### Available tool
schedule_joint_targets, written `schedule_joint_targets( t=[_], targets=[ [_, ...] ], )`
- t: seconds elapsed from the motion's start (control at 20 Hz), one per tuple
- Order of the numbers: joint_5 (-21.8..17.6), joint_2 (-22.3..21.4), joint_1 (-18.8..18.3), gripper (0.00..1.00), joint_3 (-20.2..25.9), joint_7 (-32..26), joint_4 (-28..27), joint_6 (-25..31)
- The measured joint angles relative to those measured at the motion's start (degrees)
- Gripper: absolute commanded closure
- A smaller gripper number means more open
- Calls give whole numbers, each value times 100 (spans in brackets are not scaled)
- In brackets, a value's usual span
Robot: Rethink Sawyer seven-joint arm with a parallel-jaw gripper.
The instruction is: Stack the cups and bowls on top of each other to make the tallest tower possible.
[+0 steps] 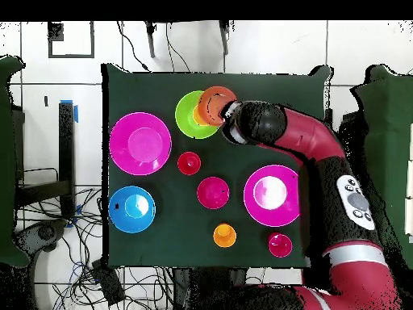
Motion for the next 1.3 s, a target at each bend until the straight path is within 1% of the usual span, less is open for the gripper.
schedule_joint_targets(
  t=[0.1, 0.35, 0.4, 0.7, 0.8, 1.05, 1.3],
  targets=[
    [1, -84, -189, 100, 32, 0, 0, 0],
    [0, -131, -429, 100, 171, 0, 16, -2],
    [0, -139, -558, 100, 310, 0, 53, -26],
    [-1, -175, -898, 100, 771, 0, 308, -140],
    [0, -187, -1055, 100, 1035, 0, 479, -182],
    [-1, -184, -1193, 100, 1313, 0, 673, -209],
    [-1, -169, -1196, 100, 1485, 0, 776, -209]
  ],
)
